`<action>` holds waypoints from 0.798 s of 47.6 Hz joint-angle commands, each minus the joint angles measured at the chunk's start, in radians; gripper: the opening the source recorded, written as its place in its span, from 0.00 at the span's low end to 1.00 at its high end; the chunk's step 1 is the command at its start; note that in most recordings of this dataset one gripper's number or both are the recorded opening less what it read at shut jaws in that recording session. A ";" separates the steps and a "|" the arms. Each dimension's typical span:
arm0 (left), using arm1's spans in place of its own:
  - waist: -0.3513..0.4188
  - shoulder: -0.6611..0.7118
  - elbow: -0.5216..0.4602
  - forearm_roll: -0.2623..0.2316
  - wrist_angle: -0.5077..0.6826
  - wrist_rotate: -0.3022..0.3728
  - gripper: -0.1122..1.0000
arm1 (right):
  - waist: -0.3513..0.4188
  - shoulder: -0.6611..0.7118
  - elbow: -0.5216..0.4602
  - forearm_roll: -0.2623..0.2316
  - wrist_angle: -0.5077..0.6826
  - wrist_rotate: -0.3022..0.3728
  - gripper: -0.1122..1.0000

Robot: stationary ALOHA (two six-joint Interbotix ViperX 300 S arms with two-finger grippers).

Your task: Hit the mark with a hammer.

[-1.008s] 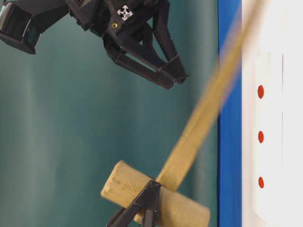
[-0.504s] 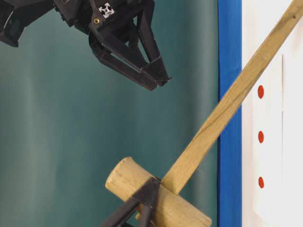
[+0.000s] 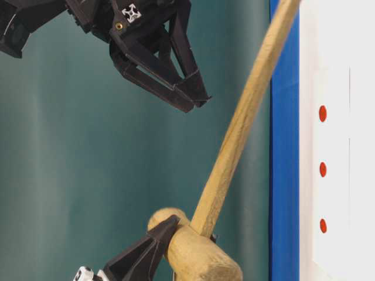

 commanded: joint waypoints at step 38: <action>-0.008 -0.032 -0.012 0.005 -0.040 -0.067 0.55 | 0.008 0.161 -0.080 -0.002 -0.032 -0.005 0.86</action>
